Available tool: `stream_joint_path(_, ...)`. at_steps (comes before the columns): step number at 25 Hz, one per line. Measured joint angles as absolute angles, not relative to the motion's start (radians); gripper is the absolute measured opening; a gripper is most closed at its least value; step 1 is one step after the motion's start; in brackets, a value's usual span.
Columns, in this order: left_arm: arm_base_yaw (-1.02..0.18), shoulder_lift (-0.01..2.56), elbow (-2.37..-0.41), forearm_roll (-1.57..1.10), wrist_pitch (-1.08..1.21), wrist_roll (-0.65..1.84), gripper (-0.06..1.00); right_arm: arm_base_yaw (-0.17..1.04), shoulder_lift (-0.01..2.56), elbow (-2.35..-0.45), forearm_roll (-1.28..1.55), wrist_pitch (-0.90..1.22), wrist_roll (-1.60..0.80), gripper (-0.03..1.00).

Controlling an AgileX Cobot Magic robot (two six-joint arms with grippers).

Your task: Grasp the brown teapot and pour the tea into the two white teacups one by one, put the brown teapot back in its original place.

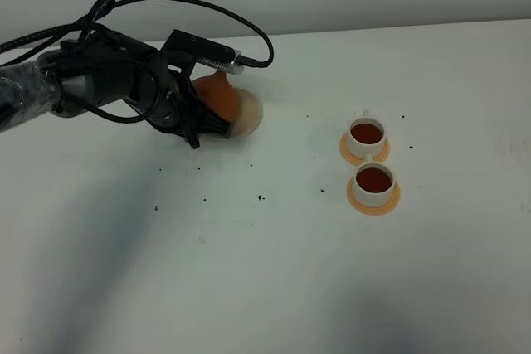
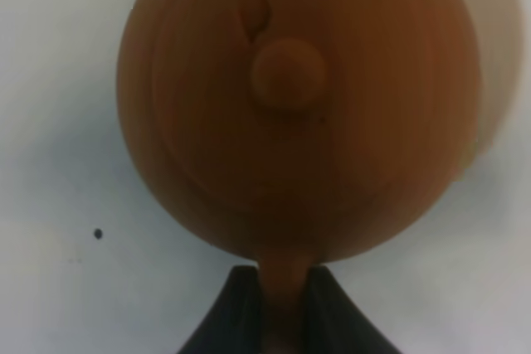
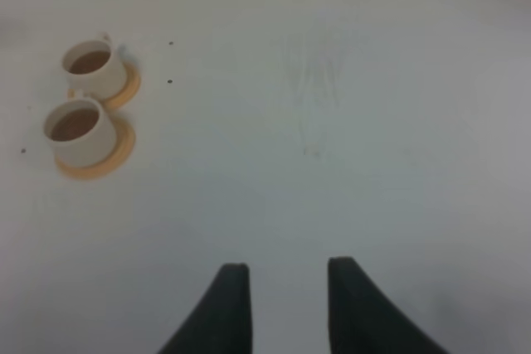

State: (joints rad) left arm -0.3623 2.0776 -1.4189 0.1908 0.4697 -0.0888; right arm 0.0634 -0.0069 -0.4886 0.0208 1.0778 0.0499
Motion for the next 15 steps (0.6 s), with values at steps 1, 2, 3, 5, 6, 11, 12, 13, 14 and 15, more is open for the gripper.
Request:
stream_joint_path(1,-0.361,2.078,-1.427,0.192,0.477,-0.089,0.12,0.063,-0.007,-0.489,0.021,1.078,0.050,0.24)
stream_joint_path(2,-0.361,2.078,-1.436,0.193,0.481,-0.089,0.12,0.063,-0.007,-0.489,0.021,1.078,0.050,0.24)
stream_joint_path(3,-0.360,2.078,-1.444,0.196,0.482,-0.089,0.12,0.063,-0.007,-0.489,0.021,1.078,0.050,0.24)
stream_joint_path(5,-0.358,2.078,-1.458,0.201,0.484,-0.089,0.12,0.063,-0.007,-0.489,0.021,1.078,0.050,0.24)
stream_joint_path(6,-0.357,2.078,-1.465,0.201,0.484,-0.089,0.12,0.063,-0.007,-0.489,0.021,1.078,0.050,0.24)
stream_joint_path(11,-0.357,2.079,-1.473,0.200,0.471,-0.089,0.12,0.063,-0.007,-0.489,0.021,1.078,0.050,0.24)
stream_joint_path(12,-0.357,2.080,-1.473,0.198,0.471,-0.089,0.12,0.063,-0.007,-0.489,0.021,1.078,0.050,0.24)
stream_joint_path(13,-0.357,2.084,-1.473,0.195,0.470,-0.089,0.12,0.063,-0.007,-0.489,0.021,1.078,0.050,0.24)
stream_joint_path(14,-0.357,2.088,-1.473,0.193,0.467,-0.089,0.12,0.063,-0.007,-0.489,0.021,1.078,0.050,0.24)
stream_joint_path(15,-0.357,2.093,-1.473,0.191,0.466,-0.089,0.12,0.063,-0.007,-0.489,0.021,1.078,0.050,0.24)
